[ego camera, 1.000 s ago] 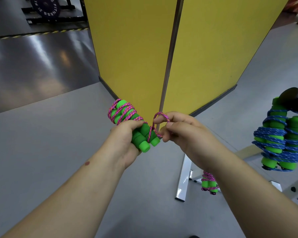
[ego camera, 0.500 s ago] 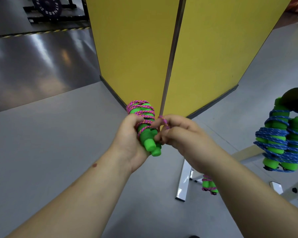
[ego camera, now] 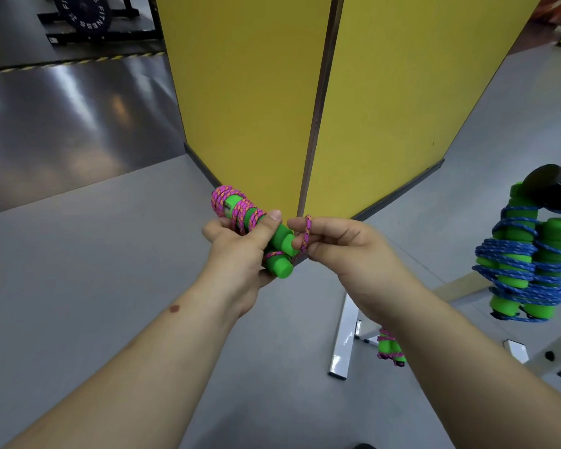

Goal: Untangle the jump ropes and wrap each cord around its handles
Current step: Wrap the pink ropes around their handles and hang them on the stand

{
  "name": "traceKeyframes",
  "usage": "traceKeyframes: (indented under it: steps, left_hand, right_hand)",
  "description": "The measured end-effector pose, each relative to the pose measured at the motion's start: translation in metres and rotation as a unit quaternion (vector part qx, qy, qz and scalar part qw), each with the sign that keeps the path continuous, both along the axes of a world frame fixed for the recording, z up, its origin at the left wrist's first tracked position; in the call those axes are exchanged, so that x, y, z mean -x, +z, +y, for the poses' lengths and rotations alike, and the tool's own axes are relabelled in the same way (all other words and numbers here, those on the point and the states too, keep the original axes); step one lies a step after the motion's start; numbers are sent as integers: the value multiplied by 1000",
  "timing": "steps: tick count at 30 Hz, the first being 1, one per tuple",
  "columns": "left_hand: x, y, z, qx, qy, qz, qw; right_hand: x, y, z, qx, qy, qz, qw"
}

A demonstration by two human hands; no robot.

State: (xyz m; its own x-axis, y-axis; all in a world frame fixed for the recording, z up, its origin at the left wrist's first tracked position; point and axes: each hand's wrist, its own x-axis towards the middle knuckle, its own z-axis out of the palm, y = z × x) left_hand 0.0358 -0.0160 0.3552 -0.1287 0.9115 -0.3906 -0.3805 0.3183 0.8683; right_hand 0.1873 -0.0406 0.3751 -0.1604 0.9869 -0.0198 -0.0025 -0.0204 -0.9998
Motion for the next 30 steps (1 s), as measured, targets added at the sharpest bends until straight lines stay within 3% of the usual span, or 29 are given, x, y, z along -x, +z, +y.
traceKeyframes:
  steps: [10, 13, 15, 18, 21, 26, 30]
  left_hand:
    - [-1, -3, -4, -31, -72, 58, 995]
    - [-5, -6, -8, -33, -84, 112, 990]
    - [-9, -7, -10, -37, -94, 126, 987]
    - [-13, -8, -12, -43, -106, 66, 991]
    - [-14, -8, -11, -52, -114, 50, 991]
    - [-17, -15, -12, -47, -120, 33, 991]
    - [-33, -30, -16, -30, -127, 21, 991]
  right_hand:
    - [1, -4, 2, 22, -10, -2, 1000]
    - [0, -2, 1, -2, 3, -135, 991]
    - [0, 0, 0, -5, 3, -162, 987]
    - [-3, 5, 0, 14, -28, -65, 997]
    - [-7, 3, 3, 94, -56, 16, 994]
    - [-14, -7, 7, 252, -108, 159, 948]
    - [-30, -18, 9, 296, -146, 152, 932]
